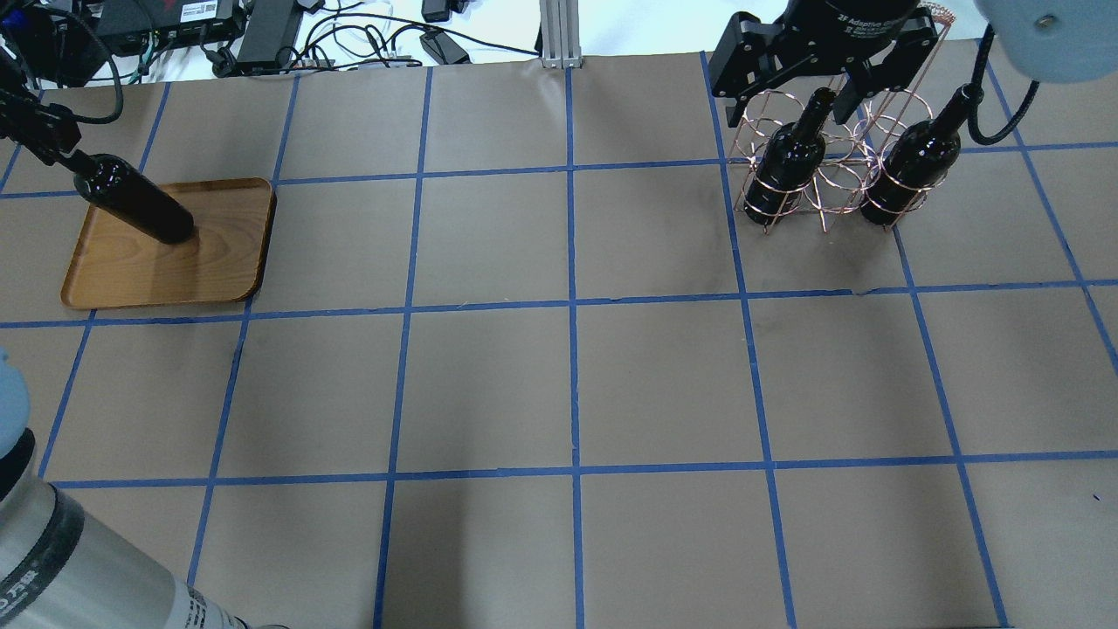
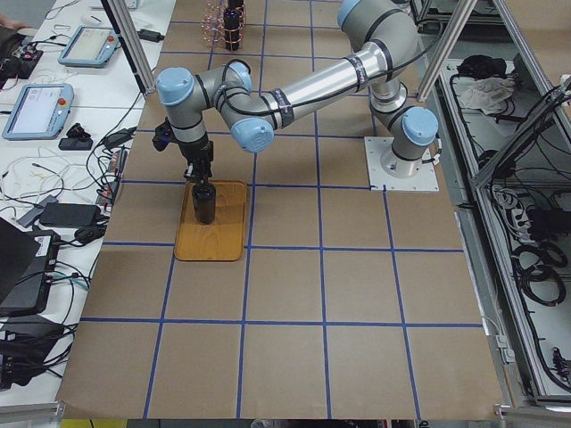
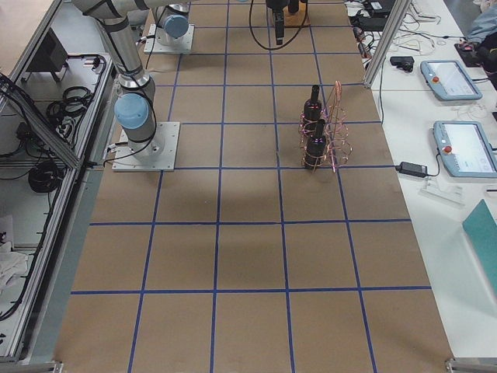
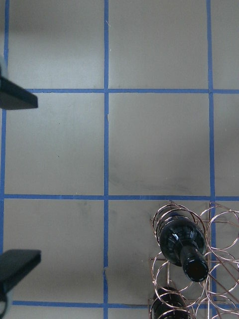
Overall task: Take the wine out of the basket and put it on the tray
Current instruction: 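Lower the bottle onto the tray and open the left gripper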
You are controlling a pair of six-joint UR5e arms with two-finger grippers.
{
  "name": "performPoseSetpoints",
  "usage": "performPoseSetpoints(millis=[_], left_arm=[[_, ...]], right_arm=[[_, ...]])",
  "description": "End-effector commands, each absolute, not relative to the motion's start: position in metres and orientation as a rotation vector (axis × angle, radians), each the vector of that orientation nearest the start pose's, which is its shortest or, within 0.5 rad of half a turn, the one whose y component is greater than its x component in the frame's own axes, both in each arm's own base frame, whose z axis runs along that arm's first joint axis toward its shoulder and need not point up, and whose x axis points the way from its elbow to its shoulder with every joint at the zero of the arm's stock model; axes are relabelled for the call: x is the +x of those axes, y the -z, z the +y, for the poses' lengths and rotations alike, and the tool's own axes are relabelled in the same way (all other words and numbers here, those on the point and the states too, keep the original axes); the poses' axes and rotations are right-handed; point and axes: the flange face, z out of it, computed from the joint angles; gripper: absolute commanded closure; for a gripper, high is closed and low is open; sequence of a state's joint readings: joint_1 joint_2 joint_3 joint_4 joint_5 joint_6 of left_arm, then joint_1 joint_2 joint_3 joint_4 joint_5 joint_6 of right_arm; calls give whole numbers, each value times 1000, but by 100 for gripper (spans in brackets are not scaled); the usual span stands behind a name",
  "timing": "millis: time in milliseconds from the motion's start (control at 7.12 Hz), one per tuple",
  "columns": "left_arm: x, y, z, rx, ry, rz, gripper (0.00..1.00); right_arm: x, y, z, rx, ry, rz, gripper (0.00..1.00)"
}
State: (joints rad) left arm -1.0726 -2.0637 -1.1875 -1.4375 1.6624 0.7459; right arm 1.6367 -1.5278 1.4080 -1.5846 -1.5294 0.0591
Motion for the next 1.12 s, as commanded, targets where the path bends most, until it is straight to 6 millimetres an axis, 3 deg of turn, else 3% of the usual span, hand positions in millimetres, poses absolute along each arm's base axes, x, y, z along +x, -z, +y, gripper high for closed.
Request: performPoseSetpoints(millis=[0,140,281,421,561,702,842,982], left_arm=[[221,-395,-662,373,-105,3051,100],[224,-392,-661,367,-109,3059,100],[226,-391,-661,374,-114,3057,89],[225,-393,-660,379,-108,3059,48],[225,-398,-659,373,-97,3057,21],[222,-411,-655,373,-74,3047,0],[211,-428,-649,383,-59,3037,0],[188,-452,-640,411,-17,3069,0]], right_arm=[[171,-549,-510,-16,202,3085,0],[171,-549,-510,-16,202,3085,0],[171,-549,-510,-14,202,3085,0],[171,-549,-510,-16,202,3085,0],[171,-549,-510,-14,202,3085,0],[171,-549,-510,-16,202,3085,0],[171,-549,-510,-16,202,3085,0],[171,-549,-510,-16,202,3085,0]])
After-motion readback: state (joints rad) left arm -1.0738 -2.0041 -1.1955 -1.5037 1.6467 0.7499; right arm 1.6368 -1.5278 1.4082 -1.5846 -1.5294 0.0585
